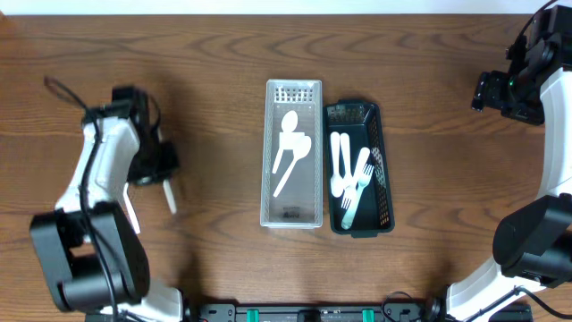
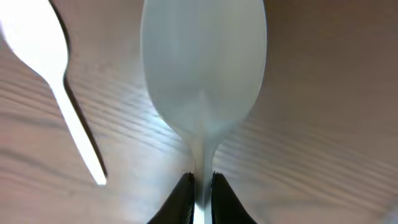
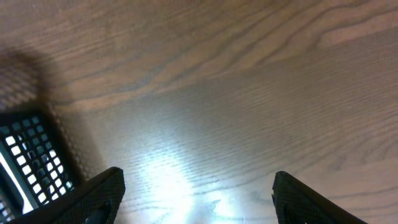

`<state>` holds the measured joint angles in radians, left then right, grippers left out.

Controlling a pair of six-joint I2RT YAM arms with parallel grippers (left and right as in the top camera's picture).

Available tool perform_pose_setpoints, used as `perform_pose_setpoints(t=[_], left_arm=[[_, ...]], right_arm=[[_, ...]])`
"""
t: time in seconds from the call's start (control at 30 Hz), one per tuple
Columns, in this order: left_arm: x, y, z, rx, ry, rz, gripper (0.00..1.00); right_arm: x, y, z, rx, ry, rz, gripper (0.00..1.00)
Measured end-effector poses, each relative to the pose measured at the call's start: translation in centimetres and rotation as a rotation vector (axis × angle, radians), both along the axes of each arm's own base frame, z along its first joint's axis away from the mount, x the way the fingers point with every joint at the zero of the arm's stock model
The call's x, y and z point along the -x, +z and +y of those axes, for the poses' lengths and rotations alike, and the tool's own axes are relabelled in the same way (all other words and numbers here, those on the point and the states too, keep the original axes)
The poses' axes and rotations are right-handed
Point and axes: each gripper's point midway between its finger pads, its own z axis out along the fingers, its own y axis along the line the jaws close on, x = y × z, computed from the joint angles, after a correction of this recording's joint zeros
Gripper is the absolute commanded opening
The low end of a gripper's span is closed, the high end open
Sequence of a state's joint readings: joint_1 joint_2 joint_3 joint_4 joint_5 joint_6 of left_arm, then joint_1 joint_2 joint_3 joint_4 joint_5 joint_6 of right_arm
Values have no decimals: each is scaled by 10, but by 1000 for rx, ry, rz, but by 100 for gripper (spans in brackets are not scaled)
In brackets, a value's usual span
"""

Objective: Pack container
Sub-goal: 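Carry the spoon right and release it into the grey basket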

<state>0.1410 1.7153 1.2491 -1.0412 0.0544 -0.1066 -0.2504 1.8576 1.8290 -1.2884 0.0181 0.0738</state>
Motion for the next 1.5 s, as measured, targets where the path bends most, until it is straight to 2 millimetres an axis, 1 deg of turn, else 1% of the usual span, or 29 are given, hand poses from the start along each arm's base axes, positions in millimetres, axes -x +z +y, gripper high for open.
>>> perform_pose_setpoints(t=[0.07,0.13,0.17,0.2,0.23,0.27,0.33,0.4,0.47,0.57,0.67,0.83,0.87,0.93,0.97,1.03,1.17,1.23,1.27,1.33,1.4,1.43,1.5], left_arm=[[-15,34,-20,3,-50,-70,9],[-28,67,-47,14,-104,-154,9],[-33,84,-65,23,-139,-199,9],[-37,96,-82,32,-170,-237,9],[-40,105,-97,44,-200,-268,9],[-42,114,-119,62,-240,-303,9],[-42,121,-156,98,-299,-344,10],[-37,121,-188,127,-349,-358,10],[-34,119,-212,150,-389,-367,10],[-32,109,-240,168,-429,-361,10],[-33,89,-254,166,-447,-319,10],[-35,43,-260,131,-442,-208,10],[-36,33,-261,123,-441,-187,12],[-36,20,-261,112,-445,-155,34],[-36,16,-261,108,-446,-146,41],[-36,11,-260,104,-439,-135,45],[-35,15,-259,103,-466,-137,51],[-32,23,-251,86,-469,-133,52],[-32,30,-244,72,-463,-138,52],[-35,51,-228,44,-445,-176,53],[-40,78,-205,16,-403,-237,53],[-41,95,-190,3,-369,-274,54],[-42,131,-149,-25,-270,-351,55]], right_arm=[[-1,0,0,1,0,-3,79],[-1,0,0,1,0,-4,79],[-1,0,0,1,0,-4,79],[-1,0,0,1,0,-4,79],[-1,0,0,1,0,-4,79],[-1,0,0,1,0,-4,79],[-1,0,0,1,0,-4,79],[-1,0,0,1,0,-4,79],[-1,0,0,1,0,-4,79],[-1,0,0,1,0,-4,79],[-1,0,0,1,0,-3,80],[-1,0,0,1,0,-2,80],[-1,0,0,1,0,-2,80],[-1,0,0,1,0,-2,80],[0,0,0,1,0,-2,80],[0,0,0,0,0,-1,80],[0,0,0,0,2,2,80],[0,0,0,0,3,2,80],[0,0,0,0,3,2,81],[0,0,0,1,4,1,80],[0,0,0,1,7,2,81],[0,0,0,2,8,2,81],[0,0,0,2,11,2,81]])
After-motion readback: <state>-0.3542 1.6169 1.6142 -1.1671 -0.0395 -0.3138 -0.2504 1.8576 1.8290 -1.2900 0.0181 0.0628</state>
